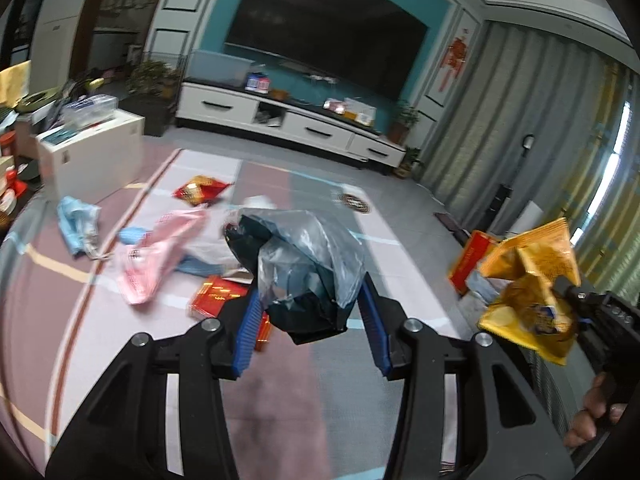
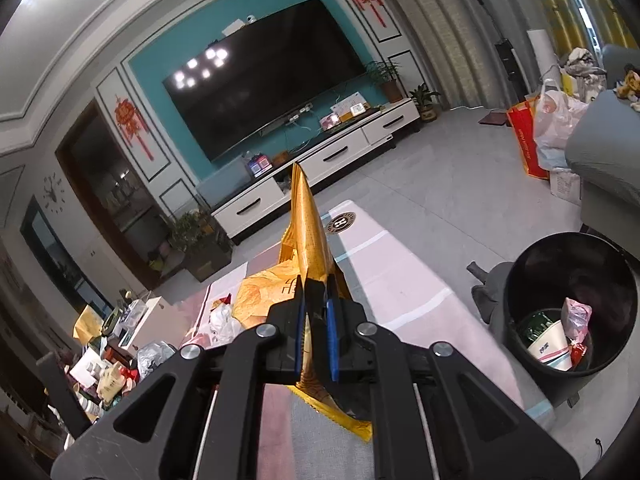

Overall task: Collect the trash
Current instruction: 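Carry the dark bag and yellow chip bag in both grippers over the bin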

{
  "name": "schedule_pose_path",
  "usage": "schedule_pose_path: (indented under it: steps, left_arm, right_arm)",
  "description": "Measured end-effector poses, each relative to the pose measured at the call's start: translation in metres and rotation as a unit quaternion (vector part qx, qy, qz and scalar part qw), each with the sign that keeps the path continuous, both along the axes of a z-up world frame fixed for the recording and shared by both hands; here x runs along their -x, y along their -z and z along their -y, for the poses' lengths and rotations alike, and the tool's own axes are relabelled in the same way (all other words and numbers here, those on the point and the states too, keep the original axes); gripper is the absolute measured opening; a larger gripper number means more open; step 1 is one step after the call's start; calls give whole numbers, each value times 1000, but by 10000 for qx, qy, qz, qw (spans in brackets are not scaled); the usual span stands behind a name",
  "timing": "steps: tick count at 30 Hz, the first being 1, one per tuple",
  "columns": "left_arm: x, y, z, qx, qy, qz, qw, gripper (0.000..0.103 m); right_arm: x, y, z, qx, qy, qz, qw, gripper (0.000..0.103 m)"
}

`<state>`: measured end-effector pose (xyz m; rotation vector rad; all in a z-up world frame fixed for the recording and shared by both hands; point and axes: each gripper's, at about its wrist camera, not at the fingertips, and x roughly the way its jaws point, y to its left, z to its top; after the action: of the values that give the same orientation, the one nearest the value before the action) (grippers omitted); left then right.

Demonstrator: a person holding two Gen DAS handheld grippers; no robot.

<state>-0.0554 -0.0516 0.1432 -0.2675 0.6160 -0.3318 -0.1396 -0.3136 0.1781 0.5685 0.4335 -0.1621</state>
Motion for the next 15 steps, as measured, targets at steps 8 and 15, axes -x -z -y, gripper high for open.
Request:
schedule_pose_path:
  steps: [8, 15]
  left_arm:
    - [6, -14, 60, 203, 483, -16, 9986, 48]
    - [13, -17, 108, 83, 906, 31, 9958, 48]
  right_arm:
    - [25, -2, 30, 102, 671, 125, 9976, 11]
    - [41, 4, 56, 50, 1125, 116, 9936, 11]
